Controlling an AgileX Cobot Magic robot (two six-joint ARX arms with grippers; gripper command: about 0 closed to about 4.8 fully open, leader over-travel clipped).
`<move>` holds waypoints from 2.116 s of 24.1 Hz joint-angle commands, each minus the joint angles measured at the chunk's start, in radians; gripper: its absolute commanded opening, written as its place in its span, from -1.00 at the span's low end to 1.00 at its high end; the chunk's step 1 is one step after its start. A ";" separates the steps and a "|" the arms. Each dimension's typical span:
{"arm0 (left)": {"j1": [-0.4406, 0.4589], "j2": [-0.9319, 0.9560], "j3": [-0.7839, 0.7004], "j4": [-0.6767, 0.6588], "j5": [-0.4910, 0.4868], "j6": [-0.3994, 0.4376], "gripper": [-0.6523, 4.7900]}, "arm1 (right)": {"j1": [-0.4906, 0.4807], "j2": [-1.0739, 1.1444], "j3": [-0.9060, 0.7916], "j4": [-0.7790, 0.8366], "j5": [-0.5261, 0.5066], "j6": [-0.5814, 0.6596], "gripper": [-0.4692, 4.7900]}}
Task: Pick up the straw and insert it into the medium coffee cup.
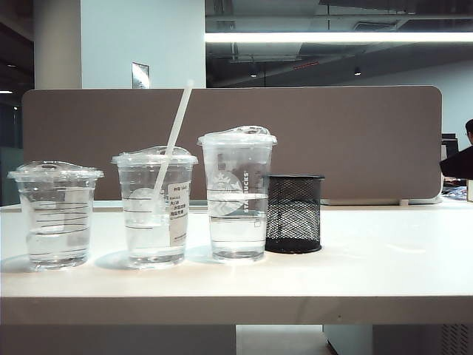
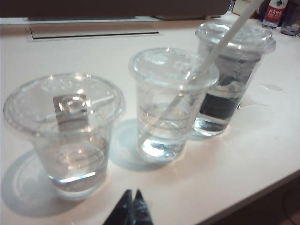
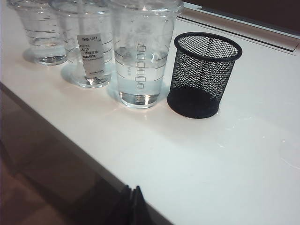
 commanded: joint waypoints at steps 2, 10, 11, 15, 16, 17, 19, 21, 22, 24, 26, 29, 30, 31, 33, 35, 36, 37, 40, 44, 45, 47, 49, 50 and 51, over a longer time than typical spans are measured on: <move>0.000 0.000 -0.009 -0.018 0.002 0.001 -0.76 | 0.001 -0.001 -0.007 0.010 -0.002 0.002 -0.84; 0.000 0.000 -0.009 -0.019 -0.009 0.002 -0.76 | 0.001 -0.001 -0.007 0.010 -0.002 0.002 -0.84; 0.000 0.000 -0.009 -0.019 -0.041 0.005 -0.76 | 0.001 -0.001 -0.007 0.010 -0.002 0.002 -0.84; 0.002 -0.016 -0.009 -0.024 -0.175 0.005 -0.76 | 0.001 -0.001 -0.007 0.010 -0.002 0.002 -0.84; 0.005 -0.023 -0.009 -0.027 -0.195 0.009 -0.76 | 0.001 -0.001 -0.007 0.011 -0.002 0.002 -0.84; 0.011 -0.030 -0.009 -0.036 -0.204 0.008 -0.76 | 0.001 -0.001 -0.007 0.010 -0.002 0.002 -0.84; 0.065 -0.040 -0.009 -0.064 -0.197 0.008 -0.76 | 0.001 -0.001 -0.007 0.011 -0.002 0.002 -0.84; 0.136 -0.054 -0.009 -0.103 -0.194 0.015 -0.76 | 0.001 -0.001 -0.007 0.010 -0.002 0.002 -0.84; 0.156 -0.063 -0.009 -0.104 -0.191 0.029 -0.76 | 0.001 -0.001 -0.007 0.010 -0.002 0.002 -0.84; 0.215 -0.097 -0.009 -0.100 -0.190 0.126 -0.76 | 0.001 -0.001 -0.007 0.010 -0.002 0.002 -0.84; 0.225 -0.098 -0.009 -0.103 -0.190 0.146 -0.76 | 0.000 -0.001 -0.007 0.010 -0.002 0.002 -0.84; 0.225 -0.098 -0.009 -0.102 -0.190 0.146 -0.76 | 0.001 -0.001 -0.007 0.010 -0.002 0.002 -0.84; 0.225 -0.098 -0.009 -0.102 -0.190 0.146 -0.76 | 0.001 -0.001 -0.007 0.010 -0.002 0.002 -0.84; 0.225 -0.098 -0.009 -0.102 -0.190 0.146 -0.76 | 0.001 -0.001 -0.007 0.011 -0.002 0.002 -0.84; 0.225 -0.098 -0.009 -0.102 -0.190 0.146 -0.76 | 0.001 -0.001 -0.007 0.010 -0.002 0.002 -0.84; 0.225 -0.098 -0.009 -0.102 -0.190 0.146 -0.76 | 0.001 -0.001 -0.007 0.010 -0.002 0.002 -0.84; 0.225 -0.098 -0.009 -0.102 -0.190 0.146 -0.76 | 0.001 -0.001 -0.007 0.010 -0.002 0.002 -0.84; 0.225 -0.098 -0.009 -0.102 -0.190 0.146 -0.76 | 0.001 -0.001 -0.007 0.010 -0.002 0.002 -0.84; 0.225 -0.098 -0.009 -0.102 -0.190 0.146 -0.76 | 0.001 -0.001 -0.007 0.010 -0.002 0.002 -0.84; 0.225 -0.098 -0.009 -0.102 -0.190 0.146 -0.76 | -0.028 -0.022 -0.008 0.007 -0.006 0.002 -0.84; 0.225 -0.098 -0.009 -0.102 -0.190 0.146 -0.76 | -0.052 -0.031 -0.008 0.009 -0.011 0.002 -0.84; 0.225 -0.098 -0.009 -0.102 -0.190 0.146 -0.76 | -0.133 -0.047 -0.007 0.013 -0.011 0.002 -0.84; 0.225 -0.098 -0.009 -0.102 -0.190 0.146 -0.76 | -0.260 -0.047 -0.008 0.013 -0.010 0.002 -0.84; 0.225 -0.098 -0.009 -0.102 -0.190 0.146 -0.76 | -0.298 -0.047 -0.008 0.013 -0.010 0.002 -0.84; 0.225 -0.098 -0.009 -0.102 -0.190 0.146 -0.76 | -0.383 -0.047 -0.008 0.012 -0.010 0.002 -0.84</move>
